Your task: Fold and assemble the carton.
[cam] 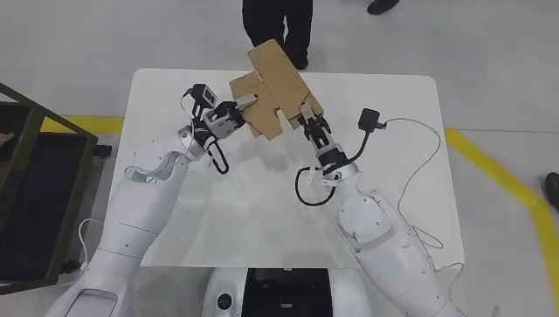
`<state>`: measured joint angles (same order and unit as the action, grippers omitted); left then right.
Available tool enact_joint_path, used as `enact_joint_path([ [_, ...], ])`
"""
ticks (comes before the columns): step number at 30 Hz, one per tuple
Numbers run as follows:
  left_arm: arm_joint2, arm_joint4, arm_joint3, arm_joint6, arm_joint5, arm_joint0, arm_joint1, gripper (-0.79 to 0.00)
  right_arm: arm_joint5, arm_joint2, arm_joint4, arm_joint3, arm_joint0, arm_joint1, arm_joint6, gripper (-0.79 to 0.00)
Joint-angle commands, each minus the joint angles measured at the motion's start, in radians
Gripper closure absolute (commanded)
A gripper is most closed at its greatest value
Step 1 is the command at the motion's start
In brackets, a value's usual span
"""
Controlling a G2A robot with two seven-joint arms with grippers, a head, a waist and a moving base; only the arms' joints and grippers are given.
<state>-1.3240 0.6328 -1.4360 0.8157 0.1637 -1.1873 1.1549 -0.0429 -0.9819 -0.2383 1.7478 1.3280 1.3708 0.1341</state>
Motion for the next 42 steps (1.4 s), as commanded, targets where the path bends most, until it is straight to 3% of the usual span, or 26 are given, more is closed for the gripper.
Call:
enact_joint_path([
  [1,-0.003,-0.013,0.011,0.002,0.003,0.011,-0.001,0.000,-0.001,-0.010,0.008,0.009,0.006,0.001,0.004,-0.785],
  [7,-0.045,-0.066,0.056,0.042,0.004,0.053,-0.012,0.000,-0.083,-0.069,0.096,0.054,0.043,-0.007,-0.082,-0.785],
  [15,-0.090,-0.076,0.117,0.394,-0.135,0.134,-0.043,0.000,-0.220,-0.176,0.286,0.007,0.057,-0.035,-0.432,-0.785],
  [24,-0.089,-0.180,0.116,0.668,-0.258,0.181,-0.078,0.000,-0.306,-0.218,0.511,-0.102,0.018,-0.055,-0.808,-0.785],
  [27,-0.081,-0.205,0.100,0.716,-0.274,0.187,-0.086,0.000,-0.317,-0.222,0.573,-0.148,-0.010,-0.060,-0.915,-0.785],
  [37,-0.023,-0.215,0.045,0.720,-0.249,0.185,-0.104,0.000,-0.288,-0.185,0.634,-0.273,-0.124,-0.059,-1.044,-0.785],
  [38,-0.018,-0.226,0.047,0.720,-0.240,0.189,-0.106,0.000,-0.287,-0.179,0.642,-0.280,-0.134,-0.058,-1.058,-0.653],
  [39,-0.011,-0.231,0.050,0.720,-0.234,0.192,-0.107,0.000,-0.288,-0.173,0.647,-0.285,-0.145,-0.058,-1.077,-0.391],
  [42,0.006,-0.251,0.059,0.720,-0.219,0.205,-0.109,0.000,-0.292,-0.164,0.646,-0.307,-0.171,-0.059,-1.117,-0.191],
])
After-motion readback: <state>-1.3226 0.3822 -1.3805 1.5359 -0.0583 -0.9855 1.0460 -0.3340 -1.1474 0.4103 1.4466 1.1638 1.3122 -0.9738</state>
